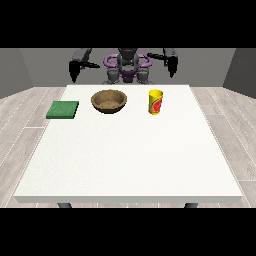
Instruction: Pick the cup and pour the ball into the bowl, then pick the bowl and place it on the pad
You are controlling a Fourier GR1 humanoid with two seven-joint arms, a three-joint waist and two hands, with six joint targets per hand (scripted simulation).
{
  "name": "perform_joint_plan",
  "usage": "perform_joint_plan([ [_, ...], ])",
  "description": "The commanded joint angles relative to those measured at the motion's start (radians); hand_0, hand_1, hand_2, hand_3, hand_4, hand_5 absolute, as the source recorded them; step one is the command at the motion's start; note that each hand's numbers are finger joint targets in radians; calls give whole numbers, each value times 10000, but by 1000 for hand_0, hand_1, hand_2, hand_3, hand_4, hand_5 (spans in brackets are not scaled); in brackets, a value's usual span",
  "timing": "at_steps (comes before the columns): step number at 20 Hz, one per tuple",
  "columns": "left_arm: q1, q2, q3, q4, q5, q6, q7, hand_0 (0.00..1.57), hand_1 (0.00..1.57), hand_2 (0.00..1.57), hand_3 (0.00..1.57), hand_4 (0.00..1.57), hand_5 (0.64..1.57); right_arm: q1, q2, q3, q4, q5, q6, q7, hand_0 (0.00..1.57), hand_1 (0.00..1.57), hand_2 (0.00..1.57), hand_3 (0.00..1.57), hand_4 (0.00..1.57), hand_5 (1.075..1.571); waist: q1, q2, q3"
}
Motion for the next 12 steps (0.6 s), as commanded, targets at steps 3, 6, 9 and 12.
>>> perform_joint_plan([
  [3, -1073, -33, 131, 1936, -600, 134, -798, 0, 0, 0, 0, 0, 1258, -1012, -139, -286, 1689, 321, -120, -588, 0, 0, 0, 0, 0, 1560, 31, 68, -1],
  [6, -1230, 132, 558, 3027, -463, -69, -1459, 0, 0, 0, 0, 0, 1245, -1048, -572, -663, 2235, -55, 560, -987, 0, 0, 0, 0, 0, 1561, -82, -61, -1],
  [9, -1713, -74, 843, 3815, -686, 561, -2291, 0, 0, 0, 0, 0, 1244, -974, -753, -820, 2069, -294, 925, -1345, 0, 0, 0, 0, 0, 1562, -622, 394, -1],
  [12, -1821, -136, 1083, 5071, -614, 570, -2883, 0, 0, 0, 0, 0, 1246, -982, -947, -886, 2212, -462, 1118, -773, 0, 0, 0, 0, 0, 1563, -639, -26, -3],
])
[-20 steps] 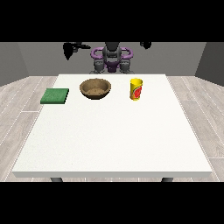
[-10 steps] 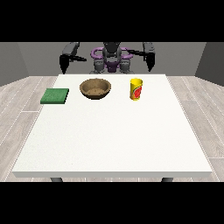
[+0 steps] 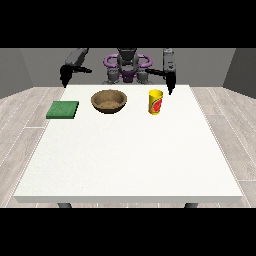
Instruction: Pick the cup and pour the ball into the bowl, then pick the bowl and place it on the pad
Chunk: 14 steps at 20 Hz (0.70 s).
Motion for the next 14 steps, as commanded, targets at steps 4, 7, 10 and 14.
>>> perform_joint_plan([
  [4, -675, -147, 430, 2445, -98, 215, -1860, 0, 0, 0, 0, 0, 1249, -154, -383, -358, 868, -155, 520, -591, 0, 0, 0, 0, 0, 1563, -186, 149, -1],
  [7, -794, -788, 15, 2559, -419, 720, -2149, 0, 0, 0, 0, 0, 1271, -747, -1041, -875, 1618, -496, 1028, -714, 0, 0, 0, 0, 0, 1559, -60, 491, 2],
  [10, -1419, -547, 605, 3804, -175, 787, -2885, 0, 0, 0, 0, 0, 1262, -679, -951, -784, 1564, -485, 1123, -968, 0, 0, 0, 0, 0, 1559, -341, 633, -1],
  [14, -1353, -72, 1065, 4862, 54, 479, -3469, 0, 0, 0, 0, 0, 1219, -88, -973, -723, 1284, -688, 1476, -679, 0, 0, 0, 0, 0, 1559, -687, 278, -4],
])
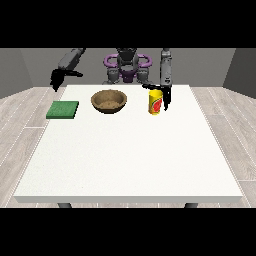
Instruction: Pick the cup and pour the ball into the bowl, then pick the bowl and place it on the pad
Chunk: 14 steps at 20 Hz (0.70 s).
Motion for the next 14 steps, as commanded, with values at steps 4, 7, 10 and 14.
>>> perform_joint_plan([
  [4, -289, 909, -214, 626, -1633, 2148, -420, 1289, 1289, 1571, 1571, 789, 1524, -600, -346, -232, 266, -253, 329, -117, 0, 0, 0, 0, 0, 1562, -237, 464, 20],
  [7, -522, 576, -166, 1092, -1946, 3160, -846, 1309, 1309, 1571, 1571, 822, 1514, -902, -499, -345, 362, -424, 444, -7, 0, 0, 0, 0, 0, 1559, -404, 955, 2],
  [10, -911, 308, -35, 1487, -1946, 3728, -560, 1331, 1331, 1571, 1571, 864, 1509, -507, -907, -540, 635, -450, 1018, -562, 0, 0, 0, 0, 0, 1557, -851, 945, 4],
  [14, -1140, 212, -283, 1719, -2393, 4361, -231, 1354, 1354, 1571, 1571, 901, 1507, -858, -1359, -899, 933, -777, 1093, -19, 0, 0, 0, 0, 0, 1555, -673, 363, 5],
])
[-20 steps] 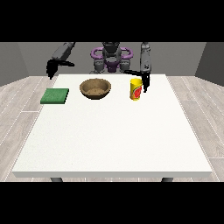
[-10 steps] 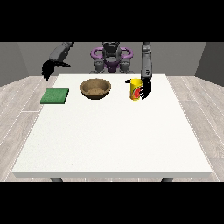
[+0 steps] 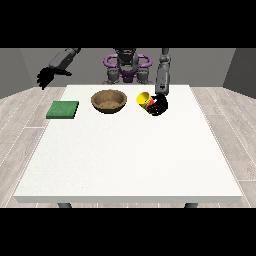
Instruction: Pick the cup and pour the ball into the bowl, then pick the bowl and place it on the pad
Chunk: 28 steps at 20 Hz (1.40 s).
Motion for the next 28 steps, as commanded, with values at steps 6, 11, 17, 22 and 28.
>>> perform_joint_plan([
  [6, -435, 34, -2088, -229, -2493, 748, 3546, 1374, 1374, 1571, 1571, 1015, 1531, 310, -537, -410, 2352, 255, 30, 216, 0, 0, 0, 0, 0, 1558, 1136, -2664, -24],
  [11, -446, -430, -3403, -384, -4194, 1055, 5302, 1395, 1395, 1571, 1571, 1113, 1567, 947, -370, -388, 3016, 564, -173, -143, 0, 0, 136, 0, 0, 1560, 1729, -3674, -35],
  [17, -1283, -928, -4461, -845, -6136, 891, 7456, 1367, 1367, 1571, 1571, 1114, 1566, 833, -1167, -1047, 4373, 381, 246, -950, 0, 0, 0, 0, 0, 1560, 2461, -3374, -40],
  [22, -831, -1205, -4926, -993, -7353, 1009, 8282, 1346, 1346, 1571, 1571, 1048, 1569, 722, -668, -815, 4223, 373, -155, -558, 0, 0, 0, 0, 0, 1554, 2238, -3782, -48],
  [28, -2102, -1289, -6027, -1536, -8644, 30, 9949, 937, 937, 1571, 1571, 910, 1571, 425, -1198, -1044, 5098, 434, 351, -1540, 0, 0, 0, 0, 0, 1547, 2355, -3196, -38],
])
